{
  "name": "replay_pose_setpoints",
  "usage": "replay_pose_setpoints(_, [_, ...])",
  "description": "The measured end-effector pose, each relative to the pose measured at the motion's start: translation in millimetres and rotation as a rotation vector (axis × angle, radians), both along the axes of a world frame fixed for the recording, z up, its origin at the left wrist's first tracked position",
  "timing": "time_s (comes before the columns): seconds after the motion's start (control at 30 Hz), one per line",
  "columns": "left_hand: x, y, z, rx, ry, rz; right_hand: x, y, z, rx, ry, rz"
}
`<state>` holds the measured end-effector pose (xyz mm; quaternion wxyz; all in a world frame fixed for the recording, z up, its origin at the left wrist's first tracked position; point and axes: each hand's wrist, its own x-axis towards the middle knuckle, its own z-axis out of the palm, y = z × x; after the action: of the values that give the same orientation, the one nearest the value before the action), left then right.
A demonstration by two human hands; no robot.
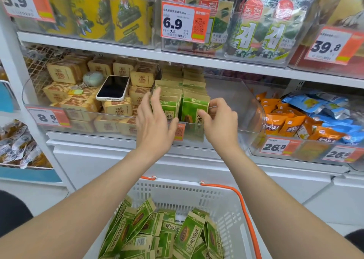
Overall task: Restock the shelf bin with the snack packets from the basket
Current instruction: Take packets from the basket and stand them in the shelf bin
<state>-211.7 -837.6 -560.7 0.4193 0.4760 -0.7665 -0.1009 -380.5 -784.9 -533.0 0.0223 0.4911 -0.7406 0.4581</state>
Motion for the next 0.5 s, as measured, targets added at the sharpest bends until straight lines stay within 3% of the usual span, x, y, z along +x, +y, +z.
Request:
replay_pose_setpoints(0.07, [1,-1,1,0.009,-0.004,-0.007,3,-4,5,0.167,0.07,-0.1])
replay_pose_setpoints(0.17, [4,-1,0,-0.005,-0.027,-0.003,7,-11,11,0.287,0.018,-0.096])
replay_pose_setpoints(0.3, [4,0,-1,-0.017,-0.029,0.009,13,-19,9,0.216,-0.097,-0.056])
replay_pose_setpoints(0.5, [2,1,-2,-0.022,-0.032,0.015,11,-22,16,0.195,-0.12,-0.039])
